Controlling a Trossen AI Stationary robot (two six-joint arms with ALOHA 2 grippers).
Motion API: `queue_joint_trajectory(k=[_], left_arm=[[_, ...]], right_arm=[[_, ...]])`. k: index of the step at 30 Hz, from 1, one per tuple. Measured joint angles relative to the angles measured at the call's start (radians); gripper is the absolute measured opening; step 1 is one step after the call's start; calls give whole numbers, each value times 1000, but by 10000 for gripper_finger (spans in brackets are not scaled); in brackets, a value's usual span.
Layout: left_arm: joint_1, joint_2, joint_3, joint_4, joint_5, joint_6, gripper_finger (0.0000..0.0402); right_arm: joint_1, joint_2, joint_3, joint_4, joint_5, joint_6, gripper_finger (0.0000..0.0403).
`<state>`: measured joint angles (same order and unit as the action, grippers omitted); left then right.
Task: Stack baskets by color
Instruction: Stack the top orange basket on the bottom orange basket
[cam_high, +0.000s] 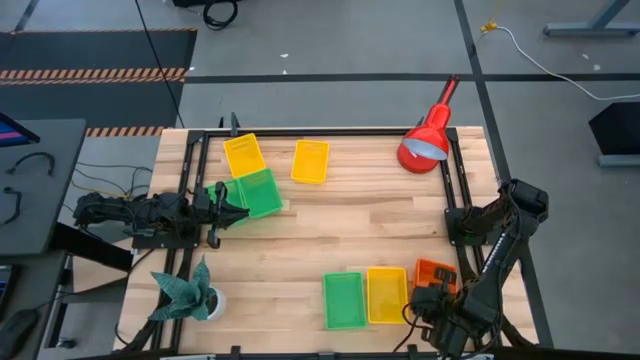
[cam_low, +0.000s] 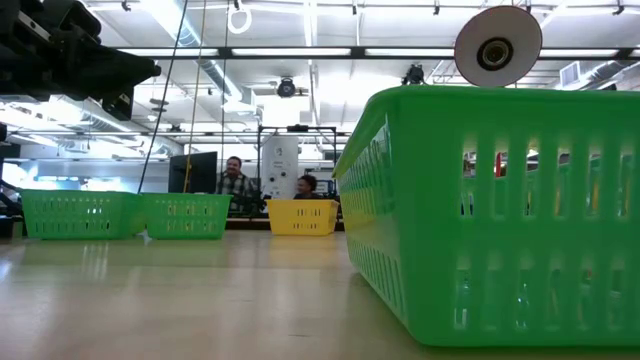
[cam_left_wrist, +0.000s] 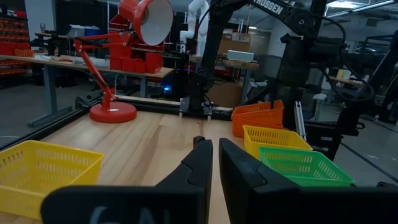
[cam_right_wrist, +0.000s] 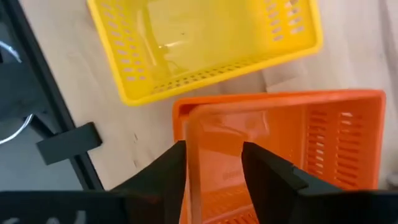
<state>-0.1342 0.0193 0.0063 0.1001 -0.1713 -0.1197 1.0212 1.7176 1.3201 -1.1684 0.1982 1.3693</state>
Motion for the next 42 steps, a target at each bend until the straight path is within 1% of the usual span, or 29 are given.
queue_joint_trajectory(k=[1,3,8,10,12,17,22,24,27,29,30,33,37,39,42], left_arm=[[0,0,0,0,0,0,36],[0,0,0,0,0,0,36],[0,0,0,0,0,0,29],[0,0,0,0,0,0,28],[0,0,0,0,0,0,30],[0,0,0,0,0,0,37],[0,0,0,0,0,0,38],[0,0,0,0,0,0,39],[0,0,0,0,0,0,38],[0,0,0,0,0,0,35],[0,0,0,0,0,0,34],[0,0,0,0,0,0,32],[0,0,0,0,0,0,30],[0,0,0,0,0,0,32],[0,0,0,0,0,0,35]], right_arm=[[-1,0,0,10,0,-18,153],[-1,0,0,26,6,-46,127],[-1,0,0,28,17,-62,25],[-1,0,0,28,19,-68,13],[-1,0,0,31,23,-64,28],[-1,0,0,34,63,-61,107],[-1,0,0,52,61,-60,173],[-1,0,0,52,38,-44,189],[-10,-1,-13,8,-24,49,189],[-12,0,-41,-22,-43,107,170],[-14,-1,-62,-9,-43,124,156],[-24,0,-144,85,-45,143,99],[-41,0,-223,255,-94,79,18],[-44,0,-229,297,-111,46,9],[-42,0,-225,343,-115,31,18]])
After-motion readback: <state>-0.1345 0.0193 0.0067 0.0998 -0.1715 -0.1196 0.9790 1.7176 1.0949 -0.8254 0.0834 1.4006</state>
